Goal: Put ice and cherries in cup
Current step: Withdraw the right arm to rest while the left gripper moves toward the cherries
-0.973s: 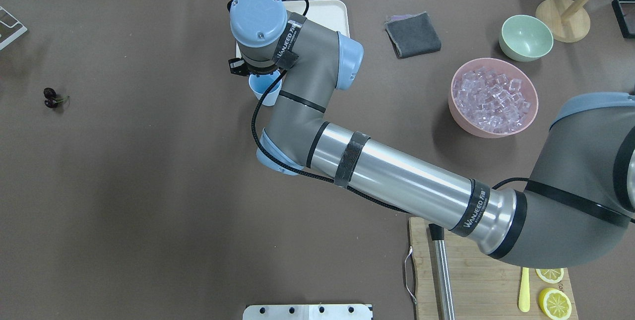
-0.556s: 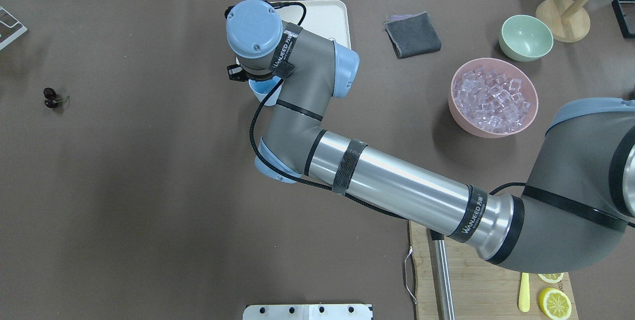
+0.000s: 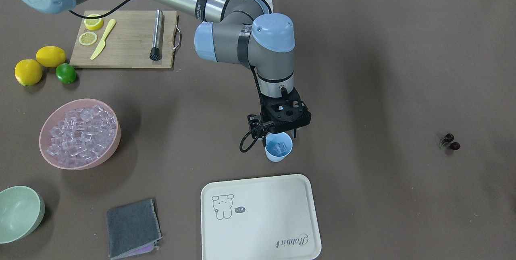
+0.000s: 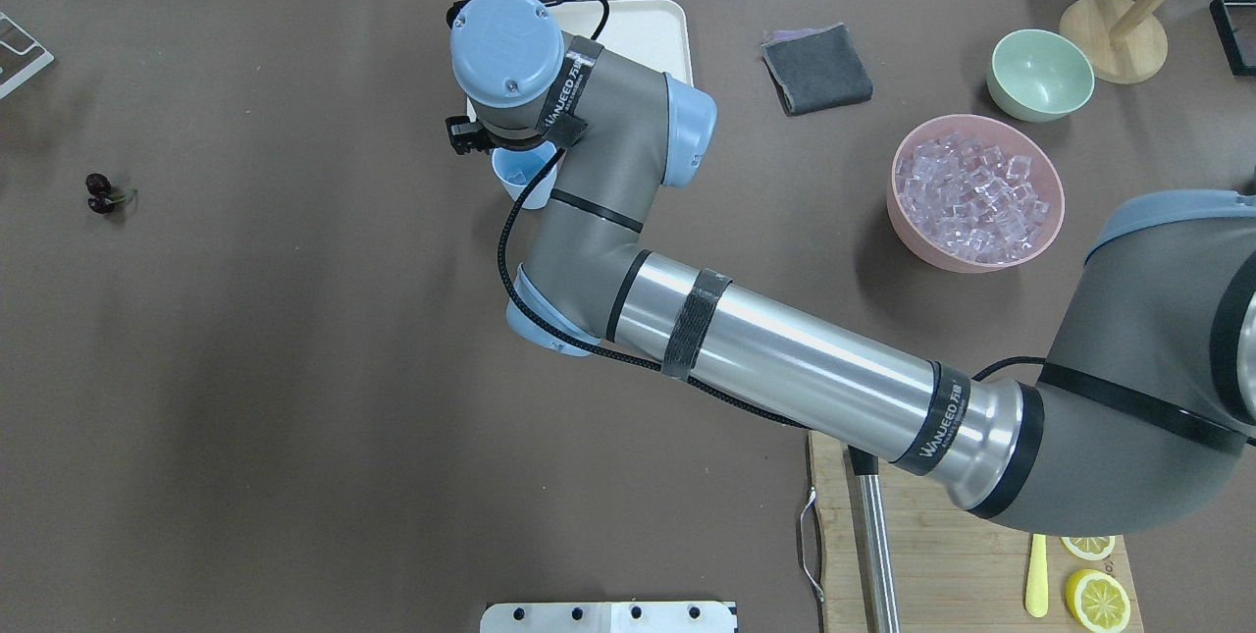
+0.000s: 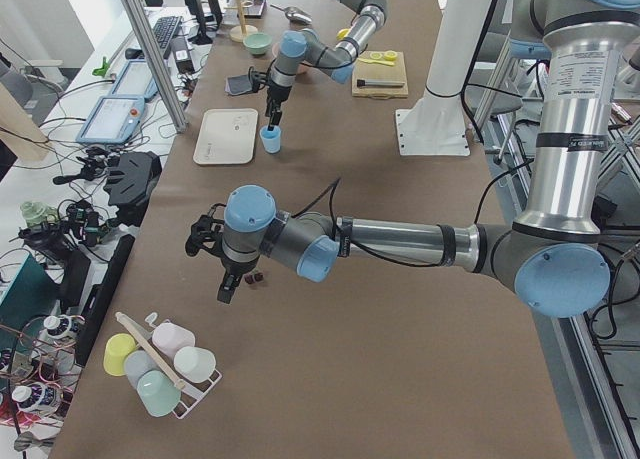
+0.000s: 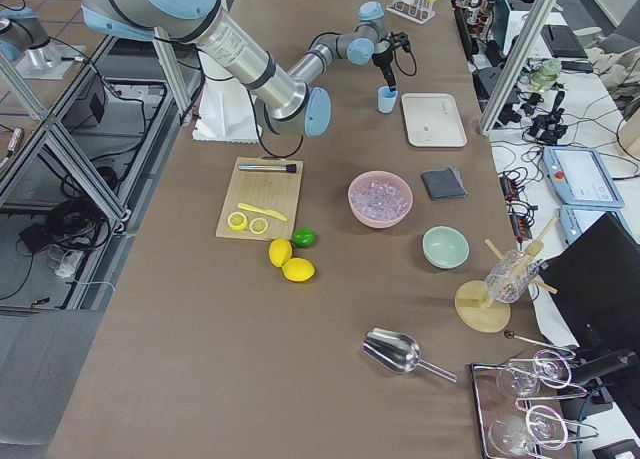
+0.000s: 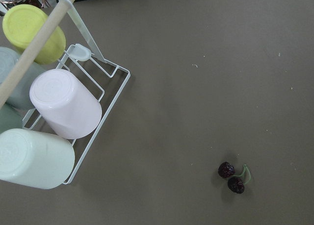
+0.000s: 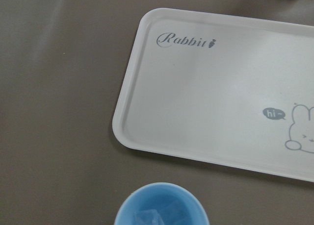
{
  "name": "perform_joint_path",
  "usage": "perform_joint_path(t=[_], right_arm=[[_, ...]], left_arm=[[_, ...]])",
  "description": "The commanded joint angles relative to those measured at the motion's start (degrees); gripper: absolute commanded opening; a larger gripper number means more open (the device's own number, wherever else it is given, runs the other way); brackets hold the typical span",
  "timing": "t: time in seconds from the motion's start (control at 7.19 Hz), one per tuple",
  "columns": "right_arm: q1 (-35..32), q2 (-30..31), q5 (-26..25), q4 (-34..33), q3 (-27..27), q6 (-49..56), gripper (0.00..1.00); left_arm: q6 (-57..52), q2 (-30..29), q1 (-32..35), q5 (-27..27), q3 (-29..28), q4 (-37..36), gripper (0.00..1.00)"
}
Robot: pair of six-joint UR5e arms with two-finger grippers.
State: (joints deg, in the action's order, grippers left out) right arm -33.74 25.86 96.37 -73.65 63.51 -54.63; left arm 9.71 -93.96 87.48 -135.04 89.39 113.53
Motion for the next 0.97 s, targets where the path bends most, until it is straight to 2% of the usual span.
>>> perform_joint_path(t=[0.0,0.14,0.42,0.56,0.7,0.83], right_arm=[[-8.65,10.73,13.31,-1.05,13.67,6.24,0.98],[-16.71,17.05,23.58,-3.49,21.23,8.38,0.98],[-28.16,31.98,34.27,-6.06,33.03,24.13,0.98],[-36.05,38.23,40.67,-6.15,34.38,32.92,0.98],[-42.13,44.91,44.65,-5.98,34.57,44.06,0.98],[-46.20,49.67,46.43,-6.06,34.75,53.48,0.98]], left_arm=[[3.37,-3.22,-5.61,0.31,-3.49,-0.85,0.98],[5.56,-5.94,-8.26,0.48,-7.61,0.28,0.98],[6.20,-10.52,-13.44,2.49,-15.61,5.18,0.97],[8.11,-12.63,-15.04,2.68,-17.39,5.56,0.97],[8.39,-12.74,-16.62,3.38,-17.58,5.65,0.97],[8.83,-12.57,-17.94,5.30,-17.59,6.18,0.97]])
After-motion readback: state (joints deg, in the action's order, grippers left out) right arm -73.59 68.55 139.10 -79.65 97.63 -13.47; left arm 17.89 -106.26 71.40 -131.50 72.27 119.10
